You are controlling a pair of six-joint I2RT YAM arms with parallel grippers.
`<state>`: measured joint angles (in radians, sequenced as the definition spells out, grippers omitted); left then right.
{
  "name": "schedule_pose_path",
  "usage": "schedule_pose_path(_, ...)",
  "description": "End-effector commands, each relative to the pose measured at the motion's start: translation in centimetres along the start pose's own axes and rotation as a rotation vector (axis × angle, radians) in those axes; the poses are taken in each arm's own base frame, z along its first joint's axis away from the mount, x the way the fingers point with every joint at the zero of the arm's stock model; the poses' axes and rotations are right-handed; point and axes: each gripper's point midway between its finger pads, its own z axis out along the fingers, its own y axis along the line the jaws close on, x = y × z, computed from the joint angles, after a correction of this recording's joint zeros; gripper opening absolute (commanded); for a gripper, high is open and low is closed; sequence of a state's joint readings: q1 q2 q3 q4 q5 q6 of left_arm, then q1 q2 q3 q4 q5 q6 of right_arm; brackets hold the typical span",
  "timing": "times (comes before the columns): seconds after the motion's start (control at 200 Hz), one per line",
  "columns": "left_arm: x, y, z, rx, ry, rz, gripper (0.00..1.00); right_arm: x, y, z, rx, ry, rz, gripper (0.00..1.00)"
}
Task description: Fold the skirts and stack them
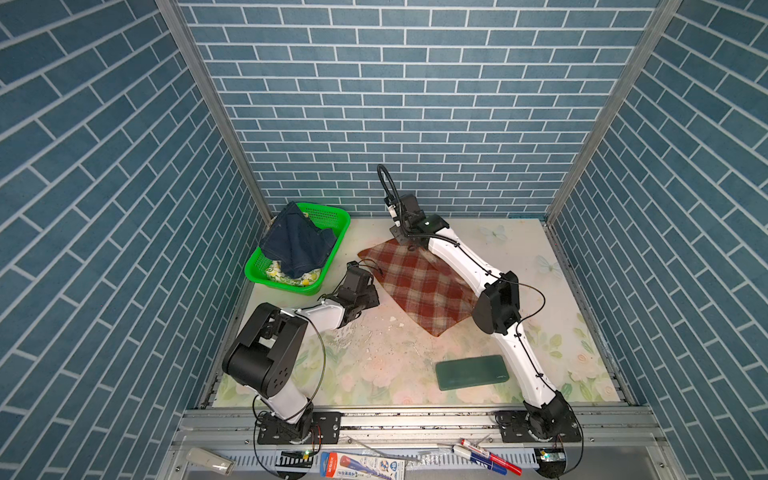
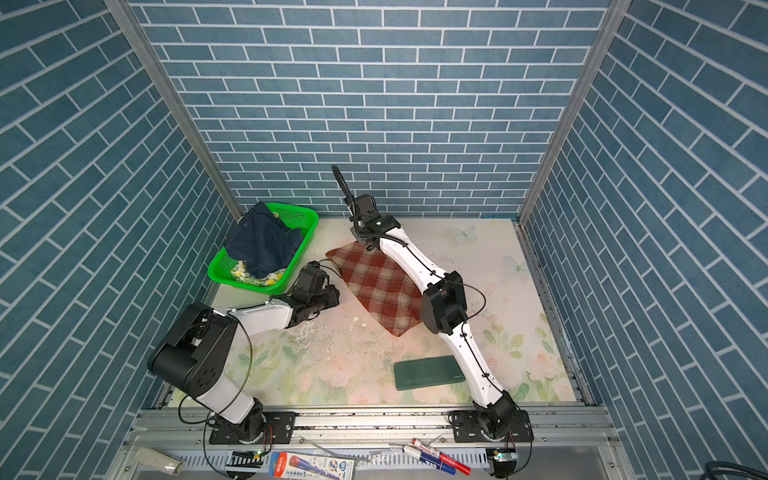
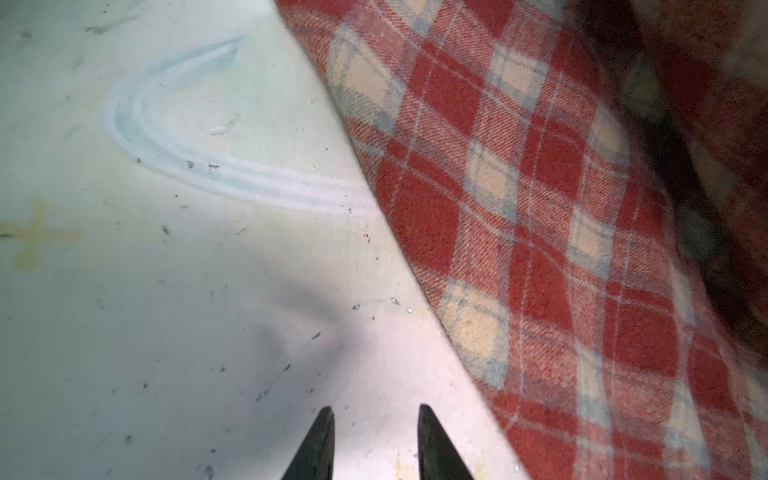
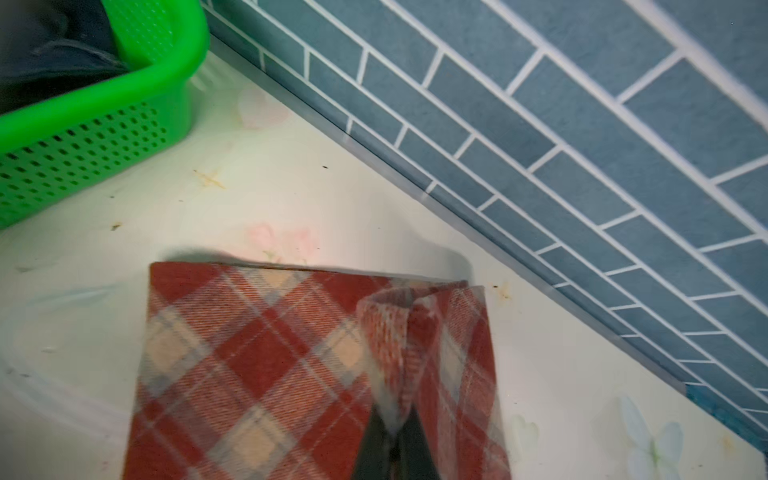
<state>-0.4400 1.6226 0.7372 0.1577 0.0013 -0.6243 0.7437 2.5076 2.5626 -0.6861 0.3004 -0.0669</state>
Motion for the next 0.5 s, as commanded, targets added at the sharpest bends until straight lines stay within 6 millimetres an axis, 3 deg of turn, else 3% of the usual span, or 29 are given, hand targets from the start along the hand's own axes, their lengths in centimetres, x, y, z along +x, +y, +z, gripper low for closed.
schedule_pose_path(0.0,-0.4,0.4,-0.5,0.005,-0.029,-0.024,0.35,-0.2,2.3,0.2,-0.052,-0.001,0.114,0.00)
schedule_pose_path(0.135,-0.9,0.3,-1.0,0.012,-0.047,-0.030,0.36,-0.1,3.3,0.7,-0.082,-0.003,0.142,0.00)
schedule_pose_path(0.17,0.1,1.0,-1.0,-0.002,-0.031,-0.030,0.35,-0.3,3.3,0.5,-0.087,-0.006,0.145,0.00)
schedule_pose_path(0.335,0.1,1.2,-1.1,-0.004,-0.036,-0.037,0.37,-1.6,1.6,-1.6,-0.101,-0.034,0.178,0.52)
schedule_pose_path(0.415,0.1,1.1,-1.0,-0.002,-0.033,-0.040,0.38,-1.7,0.1,-2.8,-0.111,-0.031,0.214,0.64)
schedule_pose_path(0.495,0.3,1.1,-0.7,0.000,-0.024,-0.041,0.38,-0.7,-1.3,-3.8,-0.086,-0.009,0.215,0.66)
